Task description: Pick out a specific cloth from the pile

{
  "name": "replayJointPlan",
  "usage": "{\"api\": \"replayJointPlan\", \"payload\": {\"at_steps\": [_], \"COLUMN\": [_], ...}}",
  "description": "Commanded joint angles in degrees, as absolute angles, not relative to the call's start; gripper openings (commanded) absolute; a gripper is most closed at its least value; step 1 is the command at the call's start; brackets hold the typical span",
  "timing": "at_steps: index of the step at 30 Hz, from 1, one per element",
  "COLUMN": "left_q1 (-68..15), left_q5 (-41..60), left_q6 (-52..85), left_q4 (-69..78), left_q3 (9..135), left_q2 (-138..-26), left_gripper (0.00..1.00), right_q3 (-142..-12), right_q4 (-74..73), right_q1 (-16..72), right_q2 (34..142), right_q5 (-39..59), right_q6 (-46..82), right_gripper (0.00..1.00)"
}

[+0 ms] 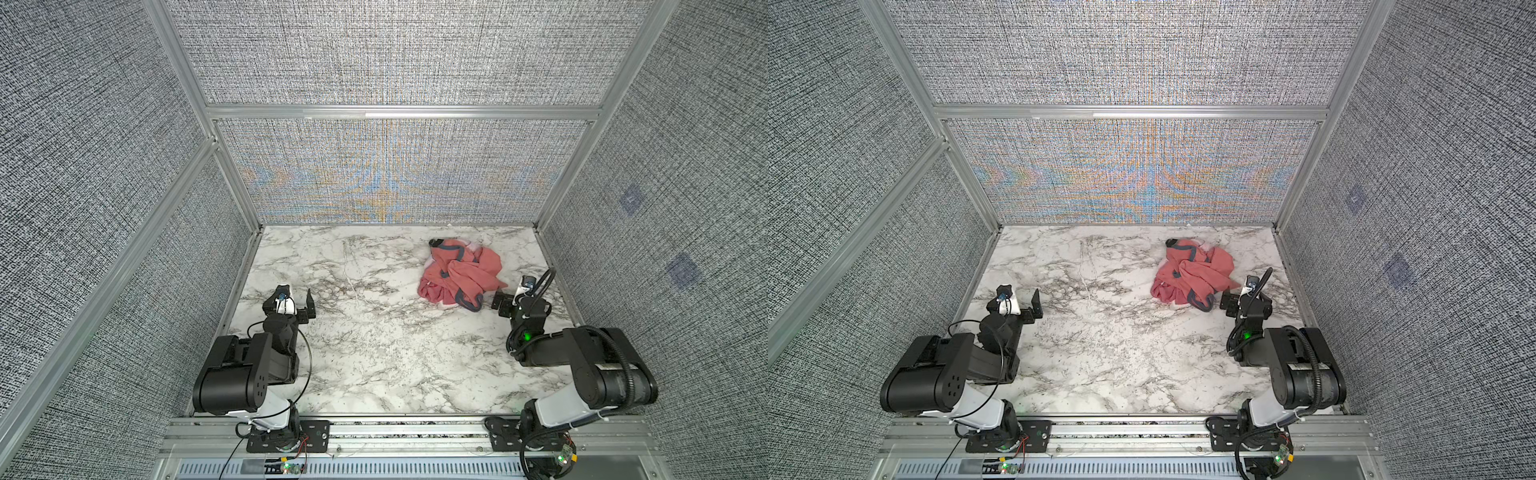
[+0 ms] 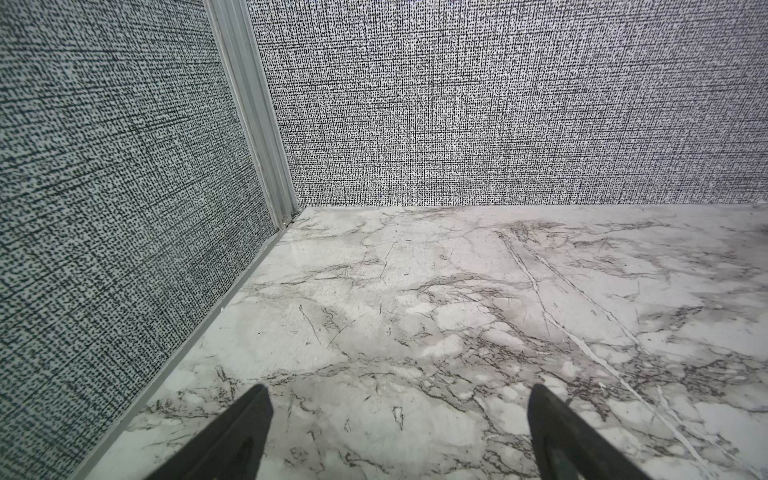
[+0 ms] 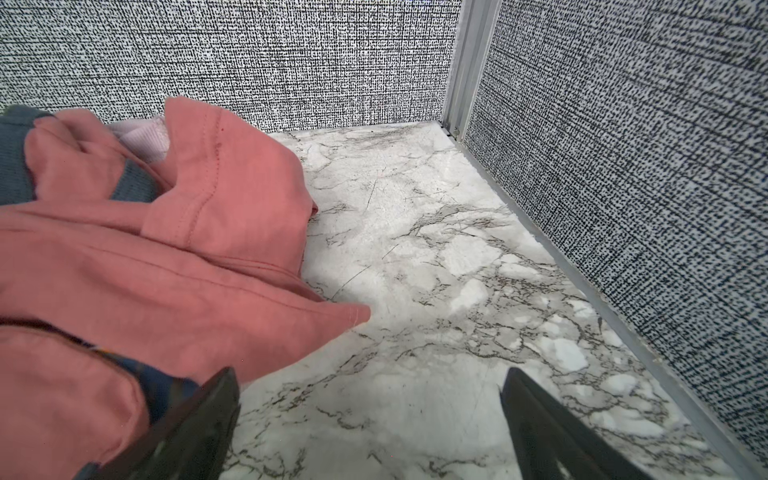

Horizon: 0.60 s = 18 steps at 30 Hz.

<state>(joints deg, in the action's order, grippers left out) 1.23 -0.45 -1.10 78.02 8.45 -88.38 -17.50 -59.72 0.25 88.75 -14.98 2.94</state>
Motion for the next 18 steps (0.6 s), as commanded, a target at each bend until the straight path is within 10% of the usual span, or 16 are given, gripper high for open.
{"api": "replayJointPlan", "payload": {"at_steps": [1,18], "left_q1": [1.31,-4.58], "left_q5": [-0.97,-6.62], "left_q6": [-1.02,16.69], "left_q4": [78.68,17.17], "left_q3": [8.93,30.15], "left_q2": [-86.95,-59.72], "left_gripper": [0.79,0.63], "right_q3": [-17.62,-41.95], "right_q4": [-60.46,-0.21], "right_q1": [0.09,19.86], "right_q2": [88.45,69.34], "right_q5": [-14.74,-15.82], "right_q6": [3.24,8.4], "right_gripper": [0.91,0.66]}}
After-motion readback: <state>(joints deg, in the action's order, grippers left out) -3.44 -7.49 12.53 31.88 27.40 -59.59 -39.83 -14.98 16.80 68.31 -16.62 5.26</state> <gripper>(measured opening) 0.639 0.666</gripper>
